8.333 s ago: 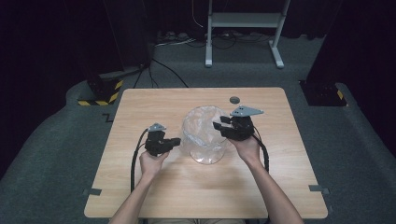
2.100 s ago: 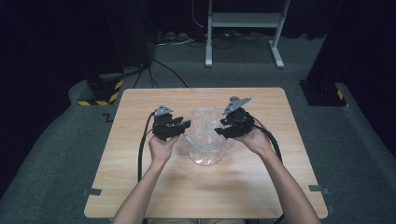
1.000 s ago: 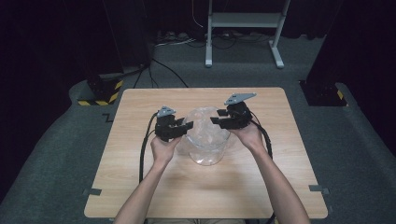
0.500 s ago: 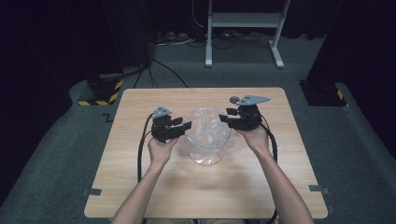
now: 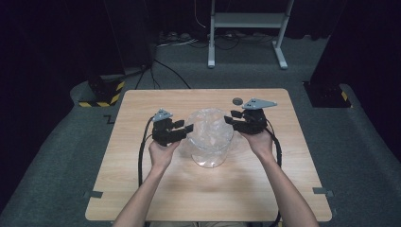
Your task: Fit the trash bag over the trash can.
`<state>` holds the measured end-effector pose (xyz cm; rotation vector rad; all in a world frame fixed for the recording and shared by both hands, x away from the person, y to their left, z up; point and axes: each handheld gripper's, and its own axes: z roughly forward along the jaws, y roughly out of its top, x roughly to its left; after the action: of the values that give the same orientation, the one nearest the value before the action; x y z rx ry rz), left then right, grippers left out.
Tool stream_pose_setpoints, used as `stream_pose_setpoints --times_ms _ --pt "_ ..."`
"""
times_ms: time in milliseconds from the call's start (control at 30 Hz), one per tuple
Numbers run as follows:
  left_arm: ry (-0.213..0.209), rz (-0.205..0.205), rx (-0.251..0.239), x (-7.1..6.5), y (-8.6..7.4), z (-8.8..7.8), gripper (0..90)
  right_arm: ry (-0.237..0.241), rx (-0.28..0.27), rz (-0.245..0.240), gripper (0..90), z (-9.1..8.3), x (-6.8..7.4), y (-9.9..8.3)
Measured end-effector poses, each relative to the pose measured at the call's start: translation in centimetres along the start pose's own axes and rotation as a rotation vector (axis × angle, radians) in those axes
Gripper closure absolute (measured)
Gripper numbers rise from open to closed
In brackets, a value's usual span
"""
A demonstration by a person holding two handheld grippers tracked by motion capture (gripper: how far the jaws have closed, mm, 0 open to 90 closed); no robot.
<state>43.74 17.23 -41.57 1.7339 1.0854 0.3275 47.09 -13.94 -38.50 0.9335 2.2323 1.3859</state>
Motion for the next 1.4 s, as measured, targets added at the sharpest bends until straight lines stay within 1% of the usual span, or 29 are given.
stream_pose_setpoints --times_ms 33,67,100,167,267,333,400,467,567,633,667,733,767,800,833,867,900,933,967,1000,1033,1067,1100,1200,1333,1400 --pt "-0.002 -0.003 0.003 0.1 0.0 0.0 48.8 0.001 -0.009 0.011 60.3 -0.2 -0.1 -0.1" --pt "-0.001 -0.004 0.003 0.1 0.0 0.1 48.4 0.002 -0.007 0.022 61.1 -0.3 -0.2 -0.2" --pt "0.0 -0.002 0.004 0.1 0.0 0.1 48.5 0.002 0.007 0.027 61.7 -0.4 -0.2 -0.3" --pt "0.002 0.001 0.001 0.0 0.0 0.1 48.8 -0.012 0.032 0.02 66.0 -0.4 -0.2 -0.5" --pt "0.001 0.001 0.003 0.0 0.0 0.2 49.3 -0.033 0.049 0.0 74.7 -0.3 -0.2 -0.7" --pt "-0.001 -0.002 0.003 0.0 0.0 0.1 49.4 -0.015 0.047 0.006 79.8 -0.3 -0.4 -0.7" --pt "0.002 0.003 0.008 0.0 0.1 0.0 49.5 -0.013 0.045 -0.008 82.8 -0.3 -0.2 -0.6" --pt "0.004 0.009 0.013 0.0 0.1 -0.1 49.5 -0.017 0.045 -0.011 82.1 -0.4 -0.2 -0.6" --pt "0.008 0.01 0.011 0.0 0.2 -0.2 50.2 -0.032 0.033 0.007 74.4 -0.5 -0.3 -0.4" --pt "0.008 0.01 0.008 0.1 0.1 -0.2 50.3 -0.027 0.01 0.03 68.7 -0.5 -0.3 -0.1" --pt "0.007 0.009 0.007 0.1 0.1 -0.2 50.4 -0.028 0.006 0.027 67.0 -0.3 -0.1 0.2" --pt "0.006 0.007 0.006 0.1 0.1 -0.2 50.7 -0.037 0.018 0.003 66.0 0.4 0.2 0.8" --pt "0.007 0.007 0.006 0.1 0.1 -0.2 50.9 -0.037 0.03 -0.006 67.4 0.8 0.4 1.0" --pt "0.006 0.008 0.006 0.1 0.1 -0.2 50.9 -0.033 0.042 -0.018 71.1 1.3 0.5 1.2" --pt "0.005 0.008 0.007 0.1 0.1 -0.3 50.9 -0.026 0.06 -0.024 75.7 1.8 0.5 1.4" --pt "0.003 0.008 0.006 0.1 0.1 -0.3 50.7 -0.029 0.071 -0.024 78.3 2.0 0.6 1.4" --pt "0.006 0.014 0.005 0.2 0.1 -0.4 50.7 -0.035 0.064 -0.029 81.1 2.2 0.5 1.4" --pt "0.006 0.01 0.005 0.2 0.1 -0.4 50.7 -0.037 0.063 -0.014 81.8 2.2 0.3 1.3" --pt "0.006 0.009 0.005 0.2 0.1 -0.4 50.7 -0.04 0.061 -0.008 81.6 2.1 0.1 1.3" --pt "0.008 0.013 0.003 0.3 0.0 -0.5 50.8 -0.045 0.056 0.0 79.4 2.0 -0.1 1.2" --pt "0.006 0.014 -0.001 0.3 0.0 -0.6 50.8 -0.05 0.044 0.013 73.0 1.6 -0.2 1.1" --pt "-0.001 0.007 -0.008 0.3 -0.1 -0.6 50.6 -0.053 0.035 0.018 68.7 1.4 -0.3 1.0" --pt "-0.01 -0.004 -0.013 0.3 -0.2 -0.7 50.4 -0.058 0.025 0.022 66.0 1.1 -0.3 0.9" --pt "-0.019 -0.008 -0.02 0.4 -0.4 -0.9 48.1 -0.065 0.013 0.028 57.9 0.3 -0.4 0.5" --pt "-0.04 -0.004 -0.036 0.2 -0.6 -1.4 43.6 -0.061 0.003 0.053 51.8 -0.2 -0.5 -0.1" --pt "-0.042 0.0 -0.045 0.2 -0.6 -1.7 41.7 -0.061 0.002 0.054 49.7 -0.3 -0.5 -0.4"
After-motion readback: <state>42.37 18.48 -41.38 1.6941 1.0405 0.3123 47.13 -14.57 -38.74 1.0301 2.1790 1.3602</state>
